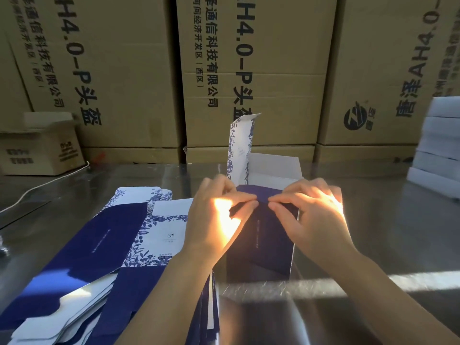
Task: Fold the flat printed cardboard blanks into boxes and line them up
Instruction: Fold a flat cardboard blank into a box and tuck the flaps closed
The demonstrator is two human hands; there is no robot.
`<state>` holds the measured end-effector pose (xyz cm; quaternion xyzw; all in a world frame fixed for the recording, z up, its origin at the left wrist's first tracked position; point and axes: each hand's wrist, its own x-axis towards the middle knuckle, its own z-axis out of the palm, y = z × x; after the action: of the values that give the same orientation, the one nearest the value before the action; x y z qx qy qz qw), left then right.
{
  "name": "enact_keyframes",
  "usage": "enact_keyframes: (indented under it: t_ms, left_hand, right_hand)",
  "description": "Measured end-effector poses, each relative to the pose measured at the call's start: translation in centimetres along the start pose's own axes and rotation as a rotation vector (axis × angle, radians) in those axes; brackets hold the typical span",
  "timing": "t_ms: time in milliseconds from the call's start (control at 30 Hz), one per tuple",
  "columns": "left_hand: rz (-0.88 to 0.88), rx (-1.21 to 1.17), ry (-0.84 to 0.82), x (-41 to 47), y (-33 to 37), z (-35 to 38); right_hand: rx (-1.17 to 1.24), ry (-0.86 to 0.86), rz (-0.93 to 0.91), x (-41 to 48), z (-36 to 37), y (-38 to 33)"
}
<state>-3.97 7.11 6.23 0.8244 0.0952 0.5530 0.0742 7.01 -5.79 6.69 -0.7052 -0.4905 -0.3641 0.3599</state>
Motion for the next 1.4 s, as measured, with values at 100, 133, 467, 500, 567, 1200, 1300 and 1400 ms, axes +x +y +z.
enact_keyframes:
  t_ms: [100,133,467,500,567,1200,1300,1400]
  left_hand:
    - [-0.08,0.024,-0.042,0.0,-0.5,0.1]
    - [-0.097,0.022,-0.074,-0.1,-0.6,0.2]
    - [-0.128,0.026,-0.067,-0.2,0.2,0.3]
    - [-0.124,0.034,-0.058,-0.2,0.3,0.3]
    - [-0.093,0.065,-0.043,-0.2,0.6,0.3]
    - [0.001,0.061,-0.038,-0.4,1.2,0.0]
    - [0.05,0.069,-0.036,-0.4,1.6,-0.1]
    - [0.055,0.064,-0.05,-0.4,1.7,-0.1]
  right_hand:
    - [0.06,-0.083,0.048,0.3,-0.4,0.9]
    - [0.079,-0.113,0.064,0.5,-0.5,1.2]
    - [0.081,-0.142,0.121,0.5,-0.5,1.7]
    - [0.087,-0.139,0.121,0.4,-0.5,1.8]
    - [0.099,-0.135,0.104,0.4,-0.5,1.8]
    - [0.07,-0.061,0.026,0.0,-0.2,0.9]
    - [0.033,-0.053,-0.019,-0.1,0.0,0.4]
    - [0.018,-0.053,-0.039,0.0,-0.1,0.4]
